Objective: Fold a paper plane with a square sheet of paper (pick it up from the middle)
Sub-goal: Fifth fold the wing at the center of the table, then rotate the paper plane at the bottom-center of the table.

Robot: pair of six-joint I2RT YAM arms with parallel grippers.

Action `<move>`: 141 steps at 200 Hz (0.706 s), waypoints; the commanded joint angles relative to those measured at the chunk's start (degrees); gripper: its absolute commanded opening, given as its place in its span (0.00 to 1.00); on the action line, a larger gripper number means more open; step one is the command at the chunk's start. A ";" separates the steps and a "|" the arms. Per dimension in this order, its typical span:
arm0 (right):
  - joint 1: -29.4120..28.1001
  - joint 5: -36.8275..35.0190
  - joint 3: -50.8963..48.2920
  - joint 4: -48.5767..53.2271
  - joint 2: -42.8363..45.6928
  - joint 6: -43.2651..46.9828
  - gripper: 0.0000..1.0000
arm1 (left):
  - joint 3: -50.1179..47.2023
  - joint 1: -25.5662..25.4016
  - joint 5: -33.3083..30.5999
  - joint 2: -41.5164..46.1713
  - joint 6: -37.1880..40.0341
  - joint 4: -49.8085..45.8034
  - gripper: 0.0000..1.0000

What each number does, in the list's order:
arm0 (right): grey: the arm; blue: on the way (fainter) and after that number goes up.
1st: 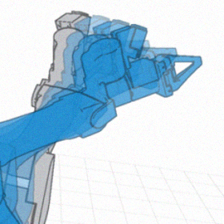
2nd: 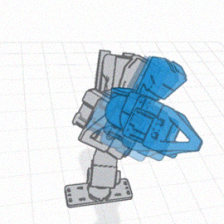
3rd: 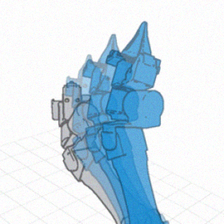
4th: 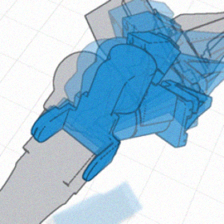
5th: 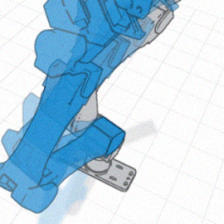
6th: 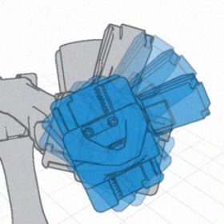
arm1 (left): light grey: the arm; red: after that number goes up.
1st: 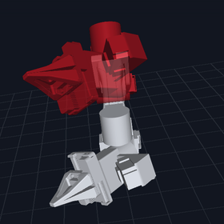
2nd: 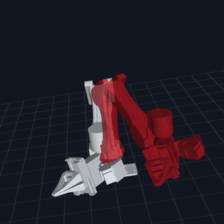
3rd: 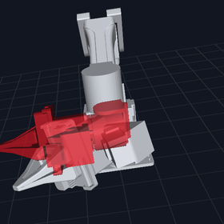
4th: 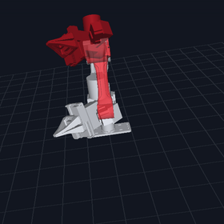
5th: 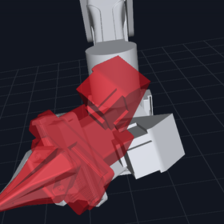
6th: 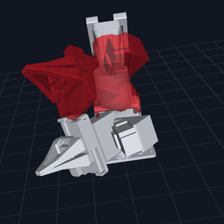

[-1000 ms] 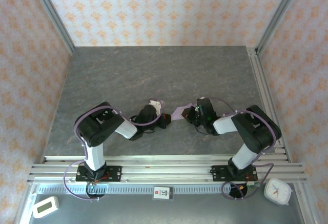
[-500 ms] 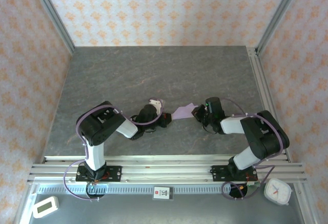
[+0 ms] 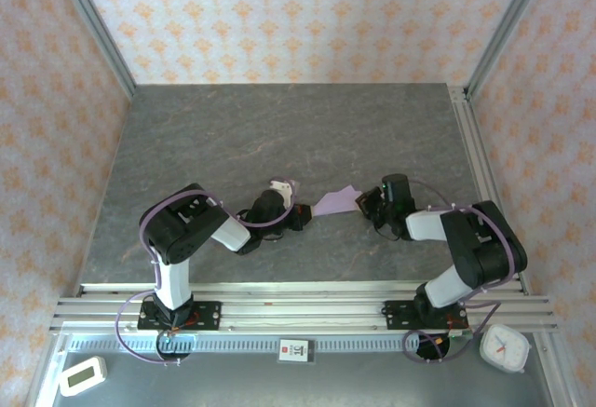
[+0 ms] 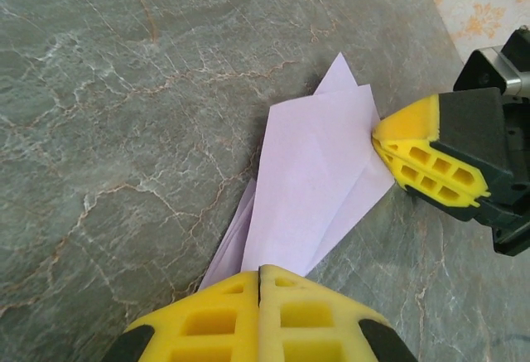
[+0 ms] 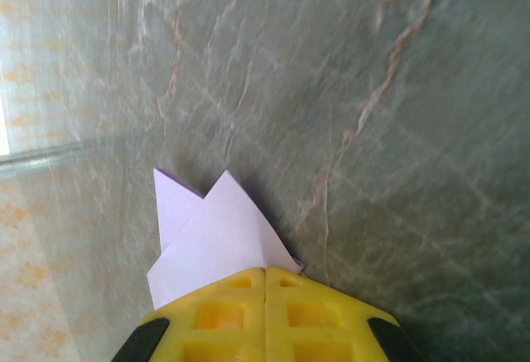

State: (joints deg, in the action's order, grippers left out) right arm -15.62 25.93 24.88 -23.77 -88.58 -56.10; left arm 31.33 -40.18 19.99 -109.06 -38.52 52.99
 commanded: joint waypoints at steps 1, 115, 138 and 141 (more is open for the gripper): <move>2.96 -14.49 0.08 11.78 -1.83 -2.81 0.02 | -4.96 1.71 -3.34 -6.61 -2.53 -14.48 0.00; 3.05 -14.31 -3.16 14.39 18.86 7.05 0.04 | 8.20 1.75 -9.15 15.28 -0.15 -30.95 0.00; 3.05 -17.40 -0.21 17.58 15.74 9.41 0.00 | 15.63 3.24 -11.22 10.52 3.79 -34.50 0.06; 3.05 -17.34 -0.15 17.45 15.38 9.62 0.00 | 17.04 3.39 -11.40 9.67 4.20 -35.15 0.07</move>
State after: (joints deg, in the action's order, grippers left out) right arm -12.58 13.21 22.35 -8.82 -71.00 -50.06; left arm 41.82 -38.52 12.67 -95.20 -40.07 26.20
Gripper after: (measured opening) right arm 0.040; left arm 0.052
